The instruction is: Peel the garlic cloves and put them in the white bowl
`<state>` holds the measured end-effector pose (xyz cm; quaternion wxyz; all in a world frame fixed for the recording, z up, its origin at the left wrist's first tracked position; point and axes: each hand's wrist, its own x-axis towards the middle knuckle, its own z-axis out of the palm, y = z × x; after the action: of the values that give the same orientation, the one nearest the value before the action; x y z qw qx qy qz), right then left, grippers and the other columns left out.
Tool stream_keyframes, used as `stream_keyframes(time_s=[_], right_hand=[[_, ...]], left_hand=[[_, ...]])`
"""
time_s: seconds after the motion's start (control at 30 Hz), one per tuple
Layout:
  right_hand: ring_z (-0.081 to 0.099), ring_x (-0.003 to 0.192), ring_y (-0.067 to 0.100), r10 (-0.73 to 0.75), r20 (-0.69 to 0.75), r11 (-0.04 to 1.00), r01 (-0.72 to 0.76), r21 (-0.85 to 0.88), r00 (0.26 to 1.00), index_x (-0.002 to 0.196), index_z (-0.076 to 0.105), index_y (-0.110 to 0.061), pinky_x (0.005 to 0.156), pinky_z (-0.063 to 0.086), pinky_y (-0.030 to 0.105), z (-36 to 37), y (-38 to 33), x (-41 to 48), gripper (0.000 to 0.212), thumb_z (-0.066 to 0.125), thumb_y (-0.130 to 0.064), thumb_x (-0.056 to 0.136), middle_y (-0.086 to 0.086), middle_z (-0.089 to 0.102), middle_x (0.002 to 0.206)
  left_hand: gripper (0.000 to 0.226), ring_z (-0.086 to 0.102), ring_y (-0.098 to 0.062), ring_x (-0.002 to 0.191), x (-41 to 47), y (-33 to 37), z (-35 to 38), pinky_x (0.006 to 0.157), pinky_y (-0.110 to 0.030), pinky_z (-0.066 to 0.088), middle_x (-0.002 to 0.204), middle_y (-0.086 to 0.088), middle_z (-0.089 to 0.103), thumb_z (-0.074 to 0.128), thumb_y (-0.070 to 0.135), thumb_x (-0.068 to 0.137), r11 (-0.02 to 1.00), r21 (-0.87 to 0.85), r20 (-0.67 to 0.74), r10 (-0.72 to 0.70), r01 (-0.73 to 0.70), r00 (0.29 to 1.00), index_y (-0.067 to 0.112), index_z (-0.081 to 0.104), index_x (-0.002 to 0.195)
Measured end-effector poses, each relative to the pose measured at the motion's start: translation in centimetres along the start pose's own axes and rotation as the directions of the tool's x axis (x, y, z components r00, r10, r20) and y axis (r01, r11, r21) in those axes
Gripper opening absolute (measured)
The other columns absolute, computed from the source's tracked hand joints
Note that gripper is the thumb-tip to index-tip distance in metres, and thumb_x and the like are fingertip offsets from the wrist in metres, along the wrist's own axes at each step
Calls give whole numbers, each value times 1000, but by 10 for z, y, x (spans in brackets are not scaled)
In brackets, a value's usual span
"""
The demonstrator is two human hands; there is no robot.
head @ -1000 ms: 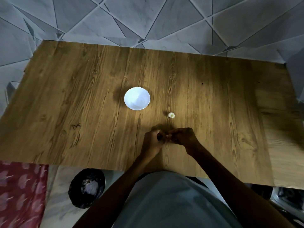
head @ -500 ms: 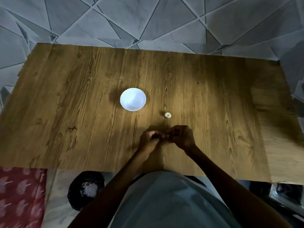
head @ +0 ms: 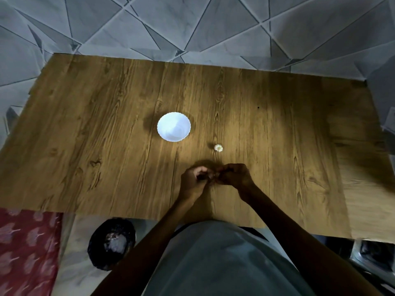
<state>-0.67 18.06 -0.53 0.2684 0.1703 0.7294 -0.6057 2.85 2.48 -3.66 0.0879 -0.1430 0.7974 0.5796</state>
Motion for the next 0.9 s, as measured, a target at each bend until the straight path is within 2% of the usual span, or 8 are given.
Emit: stream_keyframes(time_s=[0.17,0.3,0.43,0.5,0.57,0.67,0.77,0.9], right_hand=[[70,93,36,96,28,983,-99,151,995,99,70,6,84,58,43,-1,-2,-4,14,66,6,86,26,71,98],[71,87,30,83,42,983,-89,158,996,100,70,6,79,60,36,0,-1,-2,16,68,5,85,22,72,95],[72,85,26,45,71,991,-53,119,996,103,70,4,76,60,32,-3,-1,0,21,73,2,82,21,73,96],[72,83,22,-25,52,999,24,26,998,99,72,1,74,60,29,-4,1,-1,18,74,1,81,17,74,94],[70,74,8,-187,21,958,188,-217,982,93,74,-4,68,57,16,-5,5,1,13,76,-1,81,6,74,90],[55,66,-15,-403,115,744,398,-536,908,87,77,-9,65,45,1,-5,8,4,10,75,-1,82,-7,71,84],[57,67,-9,-407,168,647,414,-641,898,84,77,-14,64,43,-1,-6,10,5,18,70,3,83,-5,74,86],[62,76,0,-388,180,615,399,-680,904,87,76,-15,65,45,5,-5,10,5,19,70,2,84,-7,72,88]], left_hand=[[16,66,-1,91,-7,5,0,85,-11,47,95,5,72,71,4,84,978,99,-4,186,-185,982,9,74,99],[17,68,-6,93,-4,2,-1,89,-18,49,98,2,75,71,4,84,995,34,-11,92,-92,996,10,76,99],[20,69,-15,96,-6,6,-2,91,-27,51,99,-4,75,63,2,88,963,-244,27,-111,114,993,11,76,100],[20,68,-17,89,-6,8,-2,87,-29,52,99,-13,74,59,-1,90,918,-349,46,-184,188,982,6,74,102],[21,65,-13,78,-6,8,-1,78,-24,52,95,-15,72,56,-2,93,907,-362,52,-211,215,976,4,72,105],[18,63,-4,66,-6,5,0,69,-17,52,86,-10,70,55,2,96,917,-333,48,-216,220,975,1,69,106],[18,66,-5,67,-6,5,0,65,-17,54,83,-8,69,54,2,97,895,-372,51,-247,248,968,-5,66,107],[17,71,-10,78,-6,7,-3,69,-19,56,89,-11,72,57,-6,92,875,-396,60,-277,278,959,-2,68,104]])
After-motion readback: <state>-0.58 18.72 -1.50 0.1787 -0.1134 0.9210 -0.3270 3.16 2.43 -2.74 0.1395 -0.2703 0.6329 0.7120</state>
